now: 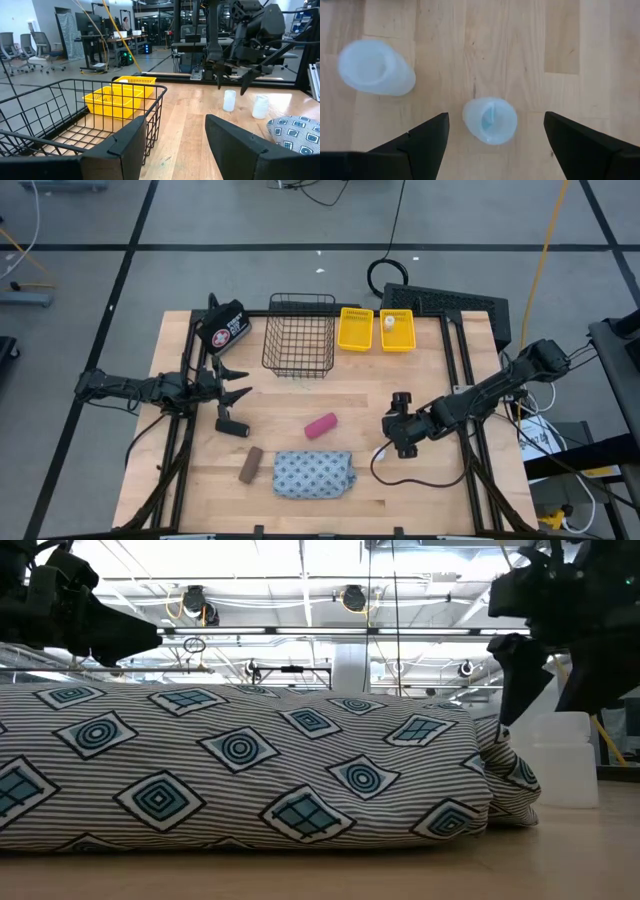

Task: Pick & Place Medicine items
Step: Put the top white medicine bottle into the right yellow basket

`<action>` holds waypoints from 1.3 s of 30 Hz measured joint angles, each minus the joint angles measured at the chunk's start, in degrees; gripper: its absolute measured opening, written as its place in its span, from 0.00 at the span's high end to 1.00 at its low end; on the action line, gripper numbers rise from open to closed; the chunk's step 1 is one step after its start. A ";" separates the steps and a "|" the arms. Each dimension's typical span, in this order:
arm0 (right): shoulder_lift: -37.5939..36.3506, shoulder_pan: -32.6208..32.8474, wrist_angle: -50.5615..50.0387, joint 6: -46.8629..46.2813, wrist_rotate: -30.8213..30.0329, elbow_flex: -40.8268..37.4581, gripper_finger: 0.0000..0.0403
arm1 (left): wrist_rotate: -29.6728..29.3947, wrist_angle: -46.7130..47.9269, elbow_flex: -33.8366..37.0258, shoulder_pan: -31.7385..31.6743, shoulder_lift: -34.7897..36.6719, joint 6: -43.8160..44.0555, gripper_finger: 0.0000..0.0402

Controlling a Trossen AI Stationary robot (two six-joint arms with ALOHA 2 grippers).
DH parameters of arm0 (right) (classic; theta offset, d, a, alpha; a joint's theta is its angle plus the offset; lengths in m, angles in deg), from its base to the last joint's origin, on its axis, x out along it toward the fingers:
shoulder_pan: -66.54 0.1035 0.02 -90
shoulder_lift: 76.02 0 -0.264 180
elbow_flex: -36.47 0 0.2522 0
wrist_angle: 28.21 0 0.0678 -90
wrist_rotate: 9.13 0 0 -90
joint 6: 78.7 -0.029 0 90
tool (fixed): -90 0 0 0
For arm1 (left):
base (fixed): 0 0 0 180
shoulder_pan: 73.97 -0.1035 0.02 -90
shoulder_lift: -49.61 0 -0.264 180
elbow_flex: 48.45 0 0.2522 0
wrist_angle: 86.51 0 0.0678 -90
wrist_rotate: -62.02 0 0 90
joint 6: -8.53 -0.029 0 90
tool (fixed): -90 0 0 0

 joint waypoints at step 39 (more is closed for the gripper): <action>-1.18 -4.94 6.74 0.51 6.04 -4.24 0.40 | 0.00 0.00 -0.02 0.00 0.02 0.00 0.47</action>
